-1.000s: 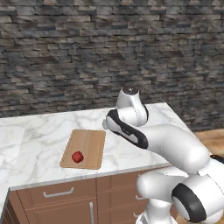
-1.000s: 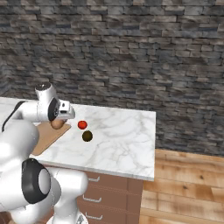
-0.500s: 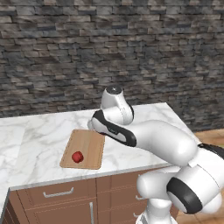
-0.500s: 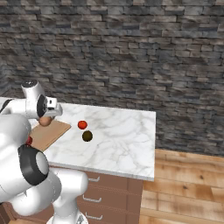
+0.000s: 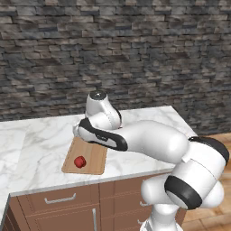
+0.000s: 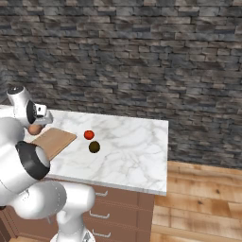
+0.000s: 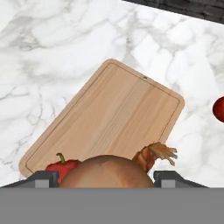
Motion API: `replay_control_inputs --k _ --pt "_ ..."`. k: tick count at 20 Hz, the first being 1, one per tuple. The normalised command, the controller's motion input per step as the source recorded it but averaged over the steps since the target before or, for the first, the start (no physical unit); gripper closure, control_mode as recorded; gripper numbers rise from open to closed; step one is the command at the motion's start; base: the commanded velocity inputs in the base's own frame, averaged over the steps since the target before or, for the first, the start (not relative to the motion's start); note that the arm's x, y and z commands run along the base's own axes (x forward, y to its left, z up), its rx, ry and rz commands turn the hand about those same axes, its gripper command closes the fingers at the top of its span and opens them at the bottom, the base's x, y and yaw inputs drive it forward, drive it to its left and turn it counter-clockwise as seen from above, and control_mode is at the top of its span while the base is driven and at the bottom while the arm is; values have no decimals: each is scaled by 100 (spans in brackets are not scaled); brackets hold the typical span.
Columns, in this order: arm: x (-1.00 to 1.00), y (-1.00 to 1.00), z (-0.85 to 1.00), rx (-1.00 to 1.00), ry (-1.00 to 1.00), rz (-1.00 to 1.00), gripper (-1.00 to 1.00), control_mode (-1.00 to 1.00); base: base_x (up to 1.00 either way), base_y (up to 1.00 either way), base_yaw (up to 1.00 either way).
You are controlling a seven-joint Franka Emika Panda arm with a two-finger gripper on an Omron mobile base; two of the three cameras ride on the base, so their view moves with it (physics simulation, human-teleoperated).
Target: Place the avocado, onion, tomato, and bell pepper on the cutting board.
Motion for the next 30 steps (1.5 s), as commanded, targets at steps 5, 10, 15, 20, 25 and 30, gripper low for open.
replay_control_inputs --k 5,10,15,20,25,30 --pt "9 35 -16 0 3 0 100 -100 0 0 0" --pt "32 16 -28 0 10 0 100 -100 0 0 0" --pt "29 7 -29 0 10 0 100 -100 0 0 0" --pt "9 11 -11 0 1 0 100 -100 0 0 0" --pt "1 9 -12 0 0 0 100 -100 0 0 0" --pt "7 1 -24 0 1 0 100 -100 0 0 0"
